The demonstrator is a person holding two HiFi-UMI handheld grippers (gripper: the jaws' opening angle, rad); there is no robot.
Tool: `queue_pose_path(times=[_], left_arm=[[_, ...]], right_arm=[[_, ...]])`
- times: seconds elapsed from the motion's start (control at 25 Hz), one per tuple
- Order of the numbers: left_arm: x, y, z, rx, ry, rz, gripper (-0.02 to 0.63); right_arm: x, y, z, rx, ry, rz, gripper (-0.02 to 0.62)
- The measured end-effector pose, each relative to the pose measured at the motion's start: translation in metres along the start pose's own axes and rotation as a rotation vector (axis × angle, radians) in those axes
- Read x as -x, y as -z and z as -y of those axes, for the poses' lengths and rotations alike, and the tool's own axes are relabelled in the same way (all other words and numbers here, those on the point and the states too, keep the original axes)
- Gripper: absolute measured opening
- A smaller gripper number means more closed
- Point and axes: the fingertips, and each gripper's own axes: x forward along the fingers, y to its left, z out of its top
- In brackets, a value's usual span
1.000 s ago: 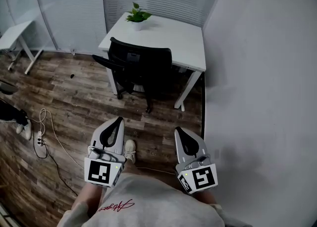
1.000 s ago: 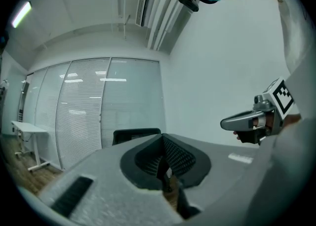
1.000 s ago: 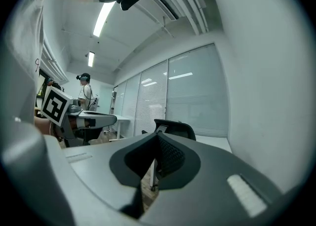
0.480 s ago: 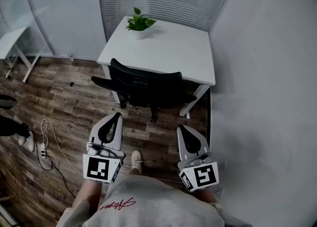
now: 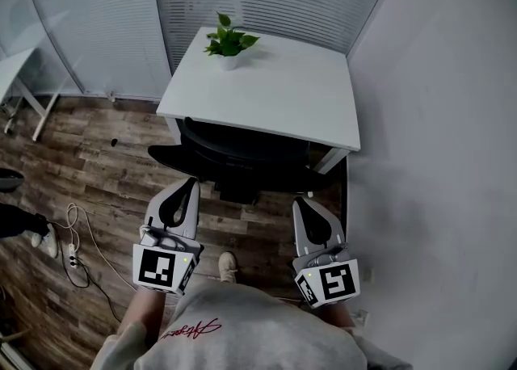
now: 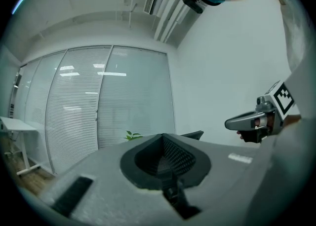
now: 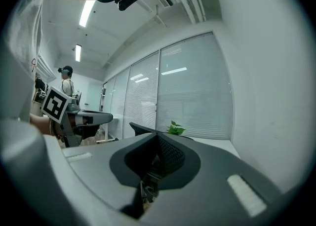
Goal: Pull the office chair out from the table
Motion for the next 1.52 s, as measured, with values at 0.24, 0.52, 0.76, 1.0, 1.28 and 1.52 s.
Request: queue_pose_path(times=[0.24,0.52,0.76,1.0,1.28,1.52], left_arm=[[-0.021,0.012,-0.022,0.023,0.069,-0.040,0.029],[-0.033,0.020,-0.041,-0.024,0.206,-0.047,0.140],[-0.033,0.033,-0.041,-0.188,0.337,-0.086,0.252],[-0.038,0.064,-0.047,-0.411,0.421,-0.214,0.342],[-0.043,0.109,-0.050,-0.460,0.502,-0.354,0.348],[-0.050,0.151,-0.052,-0.651,0.555,-0.486,0.348]], right_arm=[[-0.024,0.000,0.005,0.017,0.012,-0.008,-0.005],[-0.045,0.009,-0.011,0.092,-0.132,-0.026,0.005],[-0.052,0.028,-0.013,0.157,-0.233,-0.078,0.086],[-0.062,0.044,-0.015,0.293,-0.305,-0.120,0.158],[-0.064,0.078,-0.015,0.466,-0.412,-0.308,0.189],[-0.082,0.103,-0.016,0.603,-0.433,-0.384,0.202]])
